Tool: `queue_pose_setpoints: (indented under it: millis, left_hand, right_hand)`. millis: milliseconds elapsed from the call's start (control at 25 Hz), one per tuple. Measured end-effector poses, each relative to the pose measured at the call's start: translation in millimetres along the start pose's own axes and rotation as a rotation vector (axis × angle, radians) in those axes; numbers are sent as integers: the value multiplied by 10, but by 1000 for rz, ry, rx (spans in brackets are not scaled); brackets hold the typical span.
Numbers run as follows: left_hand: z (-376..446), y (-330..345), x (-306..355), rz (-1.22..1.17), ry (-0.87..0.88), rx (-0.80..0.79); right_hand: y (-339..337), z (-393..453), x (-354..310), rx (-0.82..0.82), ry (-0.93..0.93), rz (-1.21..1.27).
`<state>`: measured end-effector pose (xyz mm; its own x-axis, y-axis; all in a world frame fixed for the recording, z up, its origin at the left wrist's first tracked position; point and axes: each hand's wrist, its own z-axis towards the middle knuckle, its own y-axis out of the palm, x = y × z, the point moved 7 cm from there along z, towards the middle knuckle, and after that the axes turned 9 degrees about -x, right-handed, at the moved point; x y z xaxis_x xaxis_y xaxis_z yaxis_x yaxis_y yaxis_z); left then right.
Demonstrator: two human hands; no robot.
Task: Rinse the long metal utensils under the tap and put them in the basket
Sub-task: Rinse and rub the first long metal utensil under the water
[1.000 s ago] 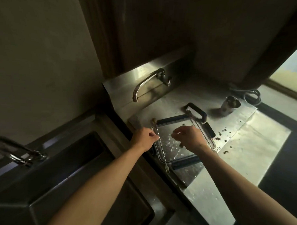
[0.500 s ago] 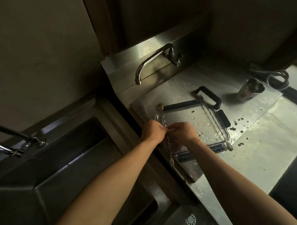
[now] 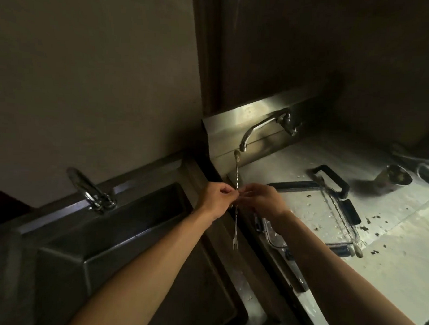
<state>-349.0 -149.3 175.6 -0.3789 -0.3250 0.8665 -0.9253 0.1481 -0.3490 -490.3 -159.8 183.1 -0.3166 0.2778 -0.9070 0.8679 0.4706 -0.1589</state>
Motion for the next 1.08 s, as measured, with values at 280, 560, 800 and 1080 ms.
queue_pose_setpoints:
  millis: [280,560,800,1080]
  left_hand:
    - [-912,-1335,-396,63,29,103]
    - [-1534,-1818,-1140,81,-17,126]
    - [-1751,-1923,-1863,43,-47,147]
    - [-1643,-1864,-2611,6,-51,178]
  right_hand:
    - [1450,171,-437,-278,-15,190]
    - [2471,191,-480,-319,-98,308]
    - [2875,233,2,-304,-18,255]
    - [3296,465,571,-272,92,281]
